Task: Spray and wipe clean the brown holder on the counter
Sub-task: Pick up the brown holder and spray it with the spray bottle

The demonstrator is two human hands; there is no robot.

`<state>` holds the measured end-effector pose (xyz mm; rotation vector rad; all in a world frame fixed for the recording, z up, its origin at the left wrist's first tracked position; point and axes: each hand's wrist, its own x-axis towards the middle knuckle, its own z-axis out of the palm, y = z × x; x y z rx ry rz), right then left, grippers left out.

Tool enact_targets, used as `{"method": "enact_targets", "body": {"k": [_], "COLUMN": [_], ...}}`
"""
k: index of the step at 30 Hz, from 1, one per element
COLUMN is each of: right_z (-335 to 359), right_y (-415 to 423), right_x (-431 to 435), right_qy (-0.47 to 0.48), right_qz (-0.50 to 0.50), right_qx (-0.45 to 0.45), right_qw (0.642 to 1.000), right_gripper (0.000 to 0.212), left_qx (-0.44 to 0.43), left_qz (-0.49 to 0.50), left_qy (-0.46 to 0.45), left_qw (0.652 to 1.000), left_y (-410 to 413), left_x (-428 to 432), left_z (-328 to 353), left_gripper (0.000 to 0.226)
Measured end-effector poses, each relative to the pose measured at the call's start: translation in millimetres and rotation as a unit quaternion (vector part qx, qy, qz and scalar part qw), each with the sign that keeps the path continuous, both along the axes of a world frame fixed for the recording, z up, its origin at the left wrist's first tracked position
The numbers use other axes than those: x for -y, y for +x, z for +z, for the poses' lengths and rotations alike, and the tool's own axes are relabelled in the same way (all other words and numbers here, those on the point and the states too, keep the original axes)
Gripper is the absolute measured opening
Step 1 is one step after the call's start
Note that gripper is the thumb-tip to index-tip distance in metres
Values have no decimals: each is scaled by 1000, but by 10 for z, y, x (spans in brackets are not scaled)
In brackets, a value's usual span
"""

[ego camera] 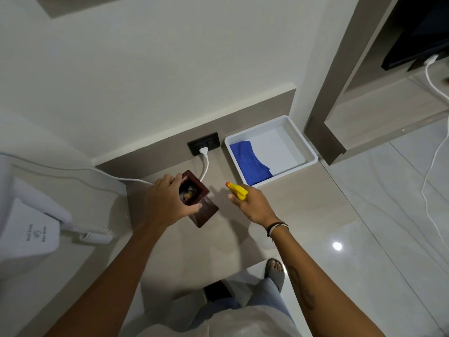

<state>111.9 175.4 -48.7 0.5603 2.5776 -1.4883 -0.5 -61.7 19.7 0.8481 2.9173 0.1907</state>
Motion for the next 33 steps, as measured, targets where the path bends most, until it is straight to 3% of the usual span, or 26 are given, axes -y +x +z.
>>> {"method": "enact_targets", "body": {"k": [3, 8, 12, 15, 17, 21, 25, 33], "right_z": [11, -30, -48, -69, -59, 24, 154, 79], "right_y": [54, 161, 283, 350, 362, 283, 94, -18], "right_x": [15, -3, -28, -26, 2, 81, 158, 201], "right_qy": [-8, 19, -8, -17, -20, -79, -100, -21], "right_qz": [4, 23, 9, 19, 36, 51, 66, 103], "right_qx": [-3, 1, -8, -8, -13, -56, -81, -3], "right_qw": [1000, 1000, 1000, 1000, 999, 994, 989, 994], "right_gripper": [42, 38, 38, 38, 40, 38, 41, 44], "left_qx": [-9, -28, 24, 43, 37, 74, 98, 91], "left_qz": [25, 40, -90, -167, -118, 5, 32, 57], "left_qy": [-8, -39, -110, -92, -36, 15, 26, 22], "left_qw": [1000, 998, 989, 981, 992, 997, 994, 994], "left_y": [81, 182, 86, 15, -12, -42, -79, -39], "left_x": [-152, -278, -224, -179, -182, -197, -87, 13], "left_z": [17, 42, 86, 92, 114, 170, 141, 183], "left_gripper": [92, 116, 136, 118, 102, 106, 108, 114]}}
